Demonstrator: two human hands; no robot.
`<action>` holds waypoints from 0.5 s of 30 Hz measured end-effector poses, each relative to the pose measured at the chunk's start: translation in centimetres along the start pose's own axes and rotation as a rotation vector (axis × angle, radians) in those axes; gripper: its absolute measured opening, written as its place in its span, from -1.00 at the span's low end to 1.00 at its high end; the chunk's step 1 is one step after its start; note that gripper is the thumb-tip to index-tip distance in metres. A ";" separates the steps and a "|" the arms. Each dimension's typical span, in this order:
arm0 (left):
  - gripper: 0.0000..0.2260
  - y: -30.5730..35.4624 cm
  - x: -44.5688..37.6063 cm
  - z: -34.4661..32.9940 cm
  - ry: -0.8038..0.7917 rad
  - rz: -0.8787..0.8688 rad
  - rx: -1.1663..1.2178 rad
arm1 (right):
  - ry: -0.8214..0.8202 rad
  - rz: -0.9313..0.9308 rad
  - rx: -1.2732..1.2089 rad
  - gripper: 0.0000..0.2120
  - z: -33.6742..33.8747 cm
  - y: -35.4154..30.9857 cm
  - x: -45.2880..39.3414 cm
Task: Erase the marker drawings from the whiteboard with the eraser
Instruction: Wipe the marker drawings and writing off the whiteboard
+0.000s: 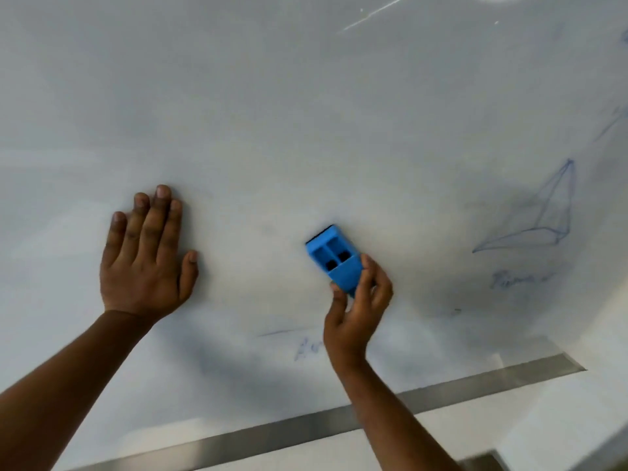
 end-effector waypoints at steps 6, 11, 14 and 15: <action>-0.36 -0.2 0.2 0.3 0.021 0.004 -0.025 | -0.586 0.874 0.160 -0.65 -2.2 -0.3 11.2; -0.36 -0.1 0.1 0.6 0.018 0.005 -0.019 | -0.434 1.062 0.175 -0.62 -1.8 -3.5 3.0; -0.36 0.0 0.0 0.5 0.016 0.007 -0.024 | -0.181 0.666 0.126 -0.49 -2.2 -4.0 -3.5; -0.36 0.0 0.1 0.5 0.012 0.010 -0.029 | -0.156 0.593 0.106 -0.47 -2.4 -3.6 -3.3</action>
Point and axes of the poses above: each hand's wrist, its own x-axis away from the middle knuckle, its own z-axis out of the back of the hand, y = z × x, the point moved 4 cm from there along -x, towards the middle knuckle, and after that the axes turned 5 degrees about x, right-handed, at the moved point
